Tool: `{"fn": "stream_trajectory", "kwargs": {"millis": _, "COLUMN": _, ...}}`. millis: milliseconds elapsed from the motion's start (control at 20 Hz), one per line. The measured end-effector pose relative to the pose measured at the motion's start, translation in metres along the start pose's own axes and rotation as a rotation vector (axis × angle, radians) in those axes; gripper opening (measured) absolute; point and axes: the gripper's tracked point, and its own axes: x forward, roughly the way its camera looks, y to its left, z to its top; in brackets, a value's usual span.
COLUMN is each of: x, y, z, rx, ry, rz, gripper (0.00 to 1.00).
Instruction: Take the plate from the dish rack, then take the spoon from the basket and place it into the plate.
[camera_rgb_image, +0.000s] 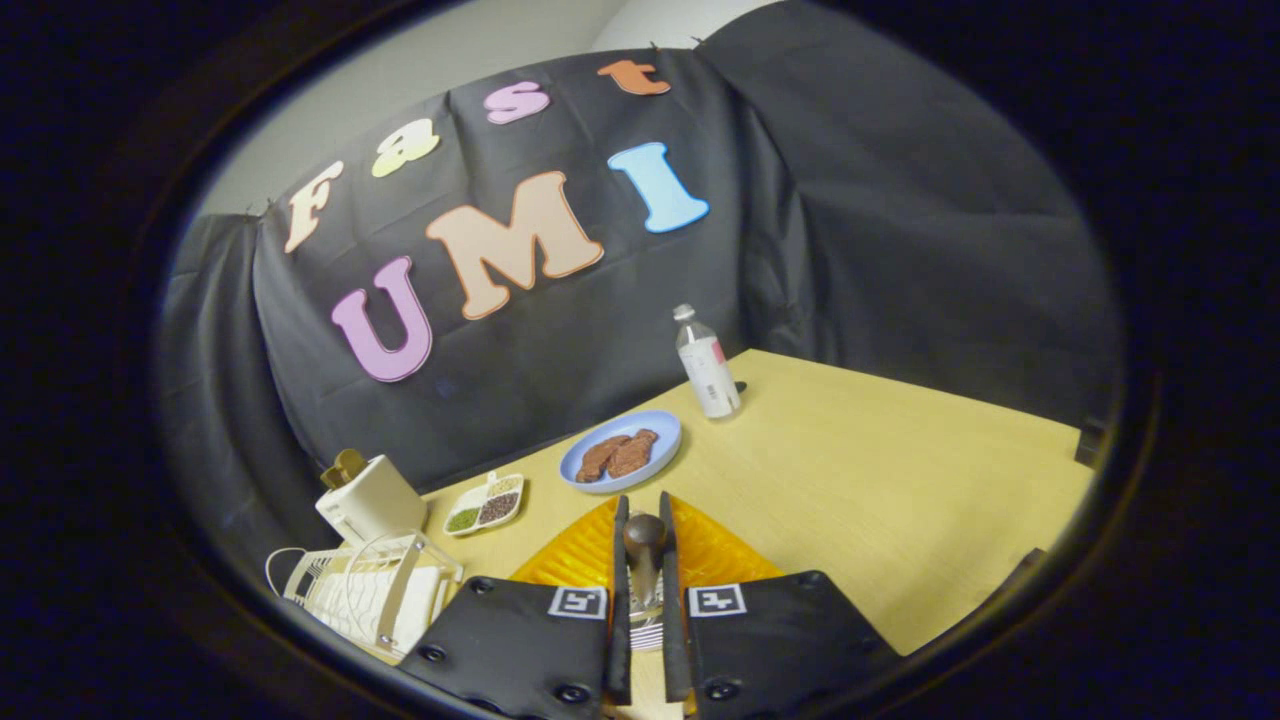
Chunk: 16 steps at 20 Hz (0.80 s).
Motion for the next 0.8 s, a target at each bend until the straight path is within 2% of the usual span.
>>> {"fn": "stream_trajectory", "kwargs": {"millis": 150, "x": -0.005, "y": 0.007, "z": 0.021, "rx": -0.021, "ry": -0.053, "rz": 0.009, "gripper": 0.16}}
{"fn": "stream_trajectory", "kwargs": {"millis": 500, "x": -0.029, "y": 0.023, "z": 0.08, "rx": 0.018, "ry": -0.174, "rz": 0.052, "gripper": 0.15}}
{"fn": "stream_trajectory", "kwargs": {"millis": 650, "x": -0.058, "y": 0.043, "z": 0.087, "rx": 0.042, "ry": -0.2, "rz": 0.123, "gripper": 0.15}}
{"fn": "stream_trajectory", "kwargs": {"millis": 800, "x": -0.097, "y": 0.064, "z": 0.068, "rx": 0.033, "ry": -0.18, "rz": 0.219, "gripper": 0.15}}
